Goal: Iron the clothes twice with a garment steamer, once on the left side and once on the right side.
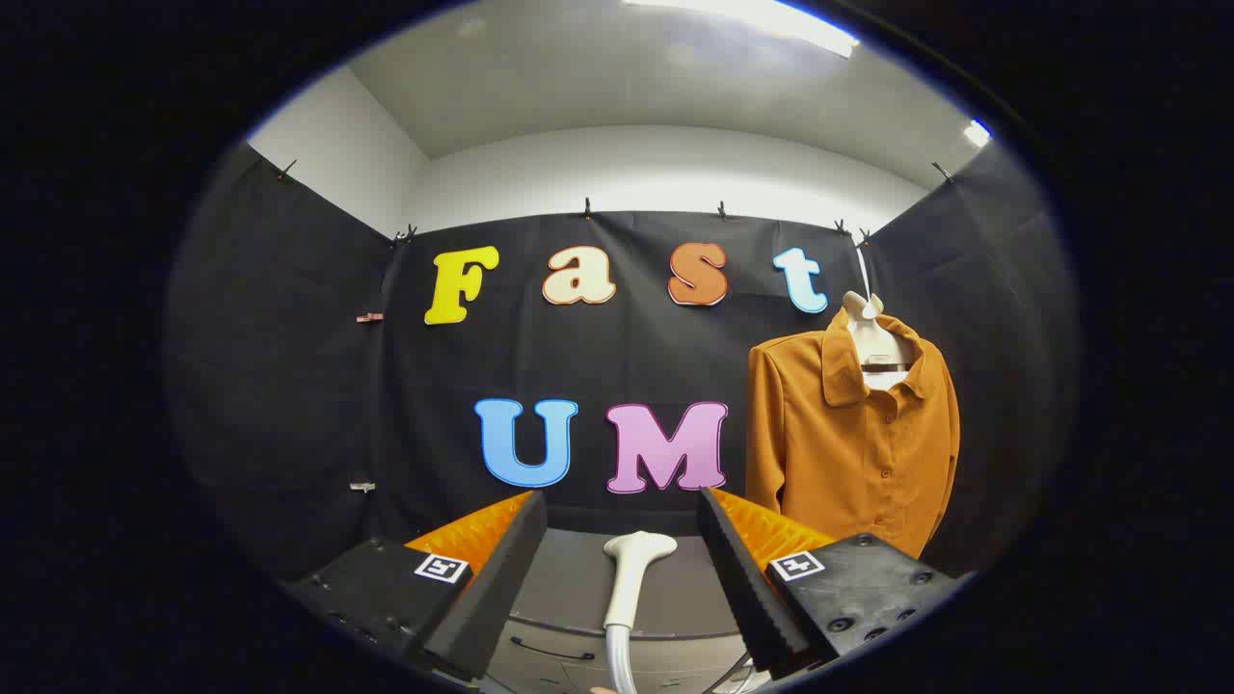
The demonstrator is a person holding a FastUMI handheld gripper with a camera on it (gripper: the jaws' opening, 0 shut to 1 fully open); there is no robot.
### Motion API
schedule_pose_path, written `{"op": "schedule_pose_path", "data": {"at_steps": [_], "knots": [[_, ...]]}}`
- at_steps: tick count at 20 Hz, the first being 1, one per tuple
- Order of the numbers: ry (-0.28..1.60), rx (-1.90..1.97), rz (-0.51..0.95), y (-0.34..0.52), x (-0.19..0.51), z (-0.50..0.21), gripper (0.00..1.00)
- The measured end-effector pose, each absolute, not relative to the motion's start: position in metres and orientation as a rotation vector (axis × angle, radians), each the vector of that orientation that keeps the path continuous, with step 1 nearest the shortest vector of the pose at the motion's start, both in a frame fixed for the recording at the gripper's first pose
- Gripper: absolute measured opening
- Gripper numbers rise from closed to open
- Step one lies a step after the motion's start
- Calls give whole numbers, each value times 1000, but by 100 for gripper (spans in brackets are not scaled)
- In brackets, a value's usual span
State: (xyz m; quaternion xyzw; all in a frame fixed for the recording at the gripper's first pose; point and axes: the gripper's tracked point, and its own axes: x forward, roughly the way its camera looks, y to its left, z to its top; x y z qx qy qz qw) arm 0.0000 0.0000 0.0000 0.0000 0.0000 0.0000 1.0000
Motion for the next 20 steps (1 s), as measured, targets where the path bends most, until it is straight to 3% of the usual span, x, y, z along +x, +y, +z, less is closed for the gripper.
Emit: {"op": "schedule_pose_path", "data": {"at_steps": [20], "knots": [[5,-4,-19,-1,11,1,98]]}}
